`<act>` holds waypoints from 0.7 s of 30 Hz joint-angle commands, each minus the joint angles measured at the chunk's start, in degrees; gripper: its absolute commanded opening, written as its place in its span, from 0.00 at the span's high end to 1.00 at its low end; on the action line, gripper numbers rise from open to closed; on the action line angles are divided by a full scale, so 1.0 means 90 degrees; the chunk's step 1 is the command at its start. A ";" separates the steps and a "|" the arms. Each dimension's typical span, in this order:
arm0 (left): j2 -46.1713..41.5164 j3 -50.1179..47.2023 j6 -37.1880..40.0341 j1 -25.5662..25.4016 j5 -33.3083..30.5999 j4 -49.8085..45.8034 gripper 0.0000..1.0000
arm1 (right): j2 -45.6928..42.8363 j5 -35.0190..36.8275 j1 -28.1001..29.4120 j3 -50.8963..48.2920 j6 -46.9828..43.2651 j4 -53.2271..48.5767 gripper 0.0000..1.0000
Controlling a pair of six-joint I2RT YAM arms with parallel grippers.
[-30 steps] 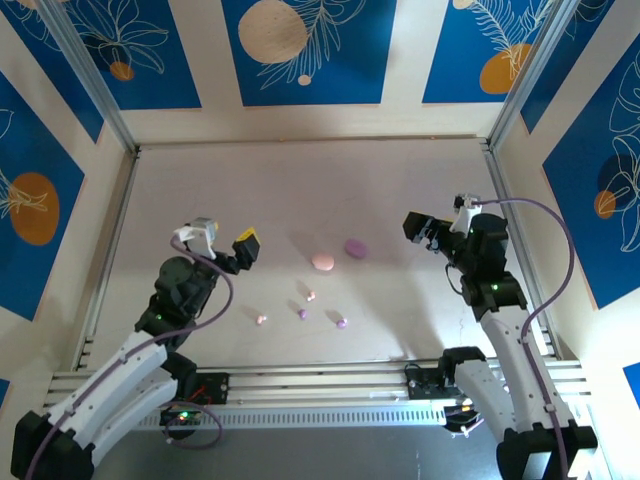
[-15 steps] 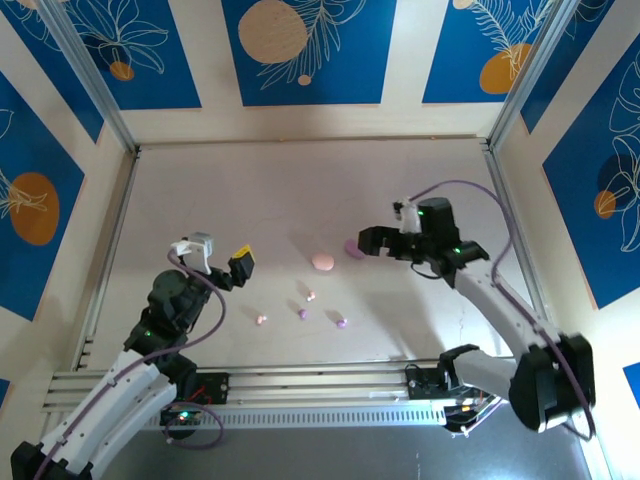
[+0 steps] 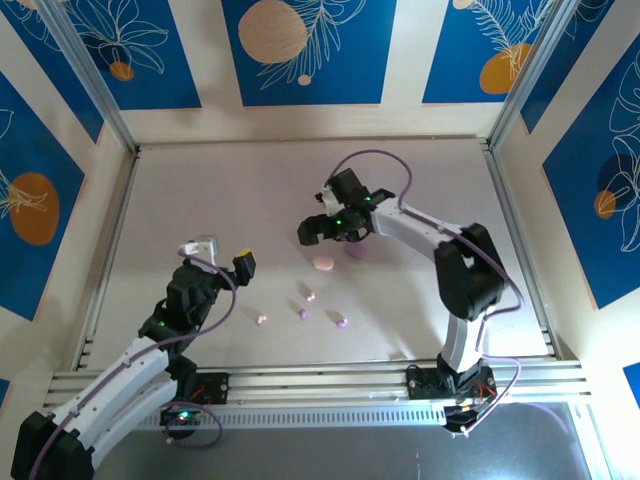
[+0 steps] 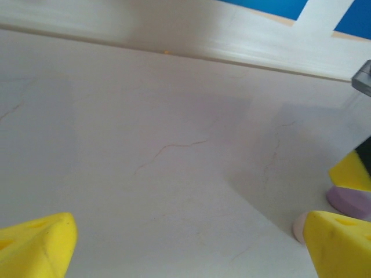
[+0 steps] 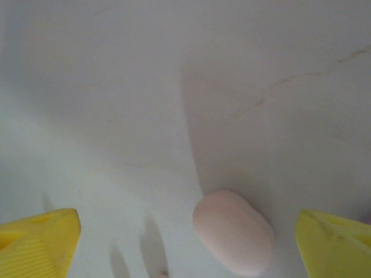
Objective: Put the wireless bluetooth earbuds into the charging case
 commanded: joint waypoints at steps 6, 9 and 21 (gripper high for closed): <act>0.0411 0.0015 -0.0228 -0.0001 -0.0089 0.0449 0.00 | 0.0984 0.0078 0.0206 0.0897 0.0023 -0.0968 0.06; 0.0523 0.0053 -0.0229 -0.0001 0.0038 0.0508 0.00 | 0.0989 0.0038 0.0216 0.0804 0.0108 -0.1063 0.07; 0.0785 0.0140 -0.0248 0.0004 0.0156 0.0541 0.00 | 0.0422 -0.0151 0.0369 0.0040 0.0389 -0.1005 0.19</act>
